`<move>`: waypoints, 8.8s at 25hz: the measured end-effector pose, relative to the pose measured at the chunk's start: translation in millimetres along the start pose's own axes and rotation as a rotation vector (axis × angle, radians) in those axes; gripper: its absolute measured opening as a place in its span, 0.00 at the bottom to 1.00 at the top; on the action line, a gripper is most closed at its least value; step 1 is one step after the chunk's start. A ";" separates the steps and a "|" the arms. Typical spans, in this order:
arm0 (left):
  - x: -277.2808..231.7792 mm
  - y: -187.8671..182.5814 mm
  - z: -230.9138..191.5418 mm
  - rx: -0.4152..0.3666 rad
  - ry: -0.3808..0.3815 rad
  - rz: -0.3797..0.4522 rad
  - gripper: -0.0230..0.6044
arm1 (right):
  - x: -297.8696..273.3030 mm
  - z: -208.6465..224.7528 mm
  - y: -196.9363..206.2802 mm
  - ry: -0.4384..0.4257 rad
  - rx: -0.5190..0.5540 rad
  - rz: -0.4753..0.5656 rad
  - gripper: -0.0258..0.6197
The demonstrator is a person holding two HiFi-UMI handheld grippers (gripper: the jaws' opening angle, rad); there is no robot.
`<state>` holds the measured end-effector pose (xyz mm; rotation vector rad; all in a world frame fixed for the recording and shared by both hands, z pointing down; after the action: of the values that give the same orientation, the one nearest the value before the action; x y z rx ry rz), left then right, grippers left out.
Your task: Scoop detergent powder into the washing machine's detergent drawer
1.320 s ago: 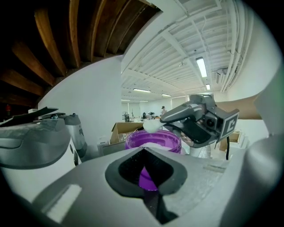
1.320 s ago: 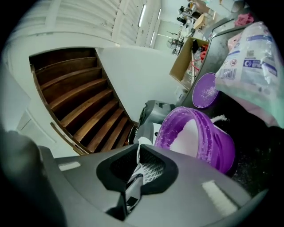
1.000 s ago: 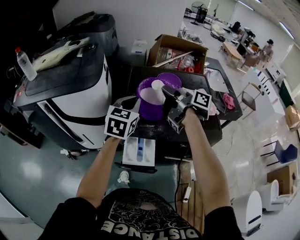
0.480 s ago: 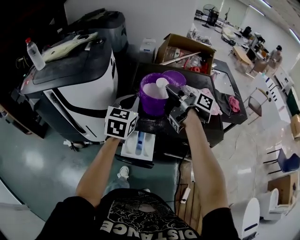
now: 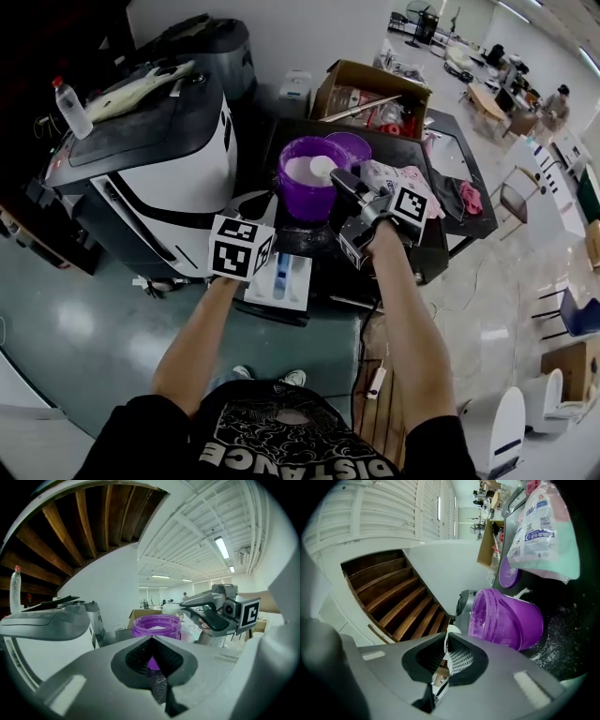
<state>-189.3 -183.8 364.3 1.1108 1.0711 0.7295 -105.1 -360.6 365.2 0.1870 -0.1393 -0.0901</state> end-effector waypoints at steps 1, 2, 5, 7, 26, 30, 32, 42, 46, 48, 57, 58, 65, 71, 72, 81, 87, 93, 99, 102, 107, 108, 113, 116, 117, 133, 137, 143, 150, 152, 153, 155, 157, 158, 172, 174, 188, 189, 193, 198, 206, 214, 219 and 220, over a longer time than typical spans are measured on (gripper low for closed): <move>1.9 1.3 -0.2 -0.001 0.003 -0.003 0.04 | 1.2 -0.6 1.1 -0.001 0.003 0.002 0.10; 4.0 2.7 -1.0 -0.002 0.005 -0.006 0.04 | 2.1 -1.2 2.5 -0.002 0.006 0.003 0.10; 11.0 6.5 -5.4 -0.001 0.009 -0.008 0.04 | 3.7 -2.2 9.0 -0.004 0.018 0.007 0.10; 16.3 8.5 -7.8 -0.003 0.015 -0.007 0.04 | 4.8 -2.1 14.8 0.004 0.036 0.007 0.10; 77.3 37.0 -23.2 0.007 0.104 0.003 0.04 | 26.8 -9.6 91.2 0.023 0.056 0.085 0.10; 91.7 41.3 -22.8 0.012 0.119 0.007 0.04 | 36.5 -13.8 107.8 0.030 0.061 0.100 0.10; 98.1 44.8 -22.3 0.015 0.127 0.007 0.04 | 41.3 -14.1 116.4 0.035 0.059 0.108 0.10; 124.1 62.6 -15.4 0.036 0.161 0.008 0.04 | 66.1 -14.4 153.1 0.053 0.052 0.134 0.10; 129.0 69.6 -9.4 0.049 0.170 0.003 0.04 | 75.1 -14.2 163.2 0.059 0.048 0.132 0.10; 130.7 72.8 -5.4 0.055 0.175 0.002 0.04 | 81.1 -12.3 167.2 0.065 0.046 0.135 0.10; 132.3 83.5 7.4 0.056 0.180 -0.010 0.04 | 101.2 -0.9 180.3 0.078 0.040 0.135 0.10; 132.2 84.0 8.4 0.056 0.178 -0.011 0.04 | 102.8 0.0 181.1 0.077 0.040 0.131 0.10; 127.2 82.2 14.9 0.069 0.150 -0.014 0.04 | 115.7 18.6 173.1 0.103 0.053 0.101 0.10; 117.3 83.4 19.2 0.080 0.109 -0.022 0.04 | 116.6 37.6 160.6 0.120 0.082 0.038 0.10; 115.6 84.4 21.0 0.079 0.103 -0.024 0.04 | 116.6 40.5 158.3 0.120 0.087 0.028 0.10; 102.7 94.6 39.6 0.100 0.038 -0.054 0.04 | 112.8 71.1 141.0 0.158 0.181 -0.090 0.10; 94.3 96.5 50.8 0.110 -0.022 -0.062 0.04 | 109.7 89.0 137.5 0.175 0.212 -0.169 0.10; 92.3 100.8 56.6 0.127 -0.070 -0.076 0.04 | 104.5 99.5 135.8 0.174 0.263 -0.228 0.10; 92.7 112.5 59.8 0.155 -0.110 -0.097 0.04 | 100.3 111.3 135.2 0.194 0.316 -0.290 0.09; 93.1 116.5 62.0 0.160 -0.127 -0.104 0.04 | 100.1 119.0 135.5 0.205 0.323 -0.311 0.10; 94.6 120.4 64.1 0.174 -0.151 -0.104 0.04 | 99.9 129.0 133.4 0.238 0.359 -0.338 0.09; 95.1 121.7 64.5 0.178 -0.155 -0.105 0.04 | 99.3 130.4 133.8 0.246 0.377 -0.349 0.09; 95.2 129.3 66.7 0.189 -0.169 -0.113 0.04 | 95.5 138.4 133.2 0.272 0.438 -0.392 0.09; 96.4 132.9 66.1 0.199 -0.184 -0.113 0.04 | 93.3 141.7 132.4 0.286 0.490 -0.424 0.09; 97.1 134.1 65.7 0.202 -0.188 -0.114 0.04 | 92.6 142.7 132.8 0.293 0.507 -0.435 0.09; 109.5 138.3 65.9 0.220 -0.226 -0.111 0.04 | 86.2 147.6 139.4 0.364 0.749 -0.569 0.09; 109.9 138.6 66.8 0.218 -0.227 -0.114 0.04 | 85.8 146.6 140.3 0.371 0.813 -0.599 0.09; 110.8 137.1 66.3 0.215 -0.230 -0.108 0.04 | 84.8 145.4 144.1 0.372 0.923 -0.653 0.09; 112.4 139.8 66.6 0.215 -0.229 -0.112 0.04 | 84.5 145.6 149.3 0.383 1.045 -0.722 0.09; 112.9 140.4 66.9 0.216 -0.228 -0.113 0.04 | 84.4 145.4 150.5 0.382 1.063 -0.730 0.09; 113.0 140.3 66.9 0.216 -0.227 -0.113 0.04 | 84.0 145.2 151.2 0.381 1.075 -0.736 0.09; 113.2 139.5 66.7 0.214 -0.226 -0.113 0.04 | 83.2 144.5 152.6 0.379 1.103 -0.752 0.09; 113.1 138.8 66.4 0.214 -0.226 -0.113 0.04 | 82.4 143.8 153.3 0.379 1.134 -0.767 0.09; 112.9 138.6 66.3 0.214 -0.226 -0.114 0.04 | 82.1 143.6 153.4 0.379 1.148 -0.774 0.09; 111.5 137.5 64.5 0.211 -0.214 -0.116 0.04 | 79.0 141.1 161.9 0.377 1.304 -0.848 0.09; 111.8 137.0 64.3 0.211 -0.214 -0.116 0.04 | 79.1 140.1 162.6 0.376 1.328 -0.855 0.09; 115.8 140.2 64.9 0.212 -0.217 -0.119 0.04 | 79.3 137.2 168.7 0.367 1.509 -0.910 0.09; 116.3 140.4 65.0 0.211 -0.217 -0.120 0.04 | 79.2 136.7 169.2 0.366 1.521 -0.914 0.09; 117.6 141.7 65.8 0.211 -0.216 -0.123 0.04 | 79.5 135.9 170.9 0.365 1.558 -0.922 0.09; 118.4 141.5 66.3 0.211 -0.216 -0.118 0.04 | 79.8 134.9 172.5 0.362 1.607 -0.922 0.09; 119.9 141.9 66.4 0.214 -0.220 -0.114 0.04 | 82.5 132.6 176.0 0.356 1.658 -0.929 0.09; 120.2 141.5 67.5 0.217 -0.217 -0.113 0.04 | 82.3 128.5 175.5 0.350 1.681 -0.912 0.09; 119.3 141.7 68.2 0.216 -0.216 -0.113 0.04 | 83.2 127.8 175.9 0.344 1.707 -0.908 0.09; 119.3 141.6 68.5 0.216 -0.216 -0.113 0.04 | 83.8 127.5 175.9 0.343 1.711 -0.906 0.09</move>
<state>-78.2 -57.1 467.2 1.2702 1.0348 0.4002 -27.7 -219.9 533.7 1.9642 0.2655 -0.8349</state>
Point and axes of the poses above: the fingertips, and each gripper's own axes: x backward along the fingers, z to its right, y out of its underside, the point moved 6 cm from there along x, backward along the fingers
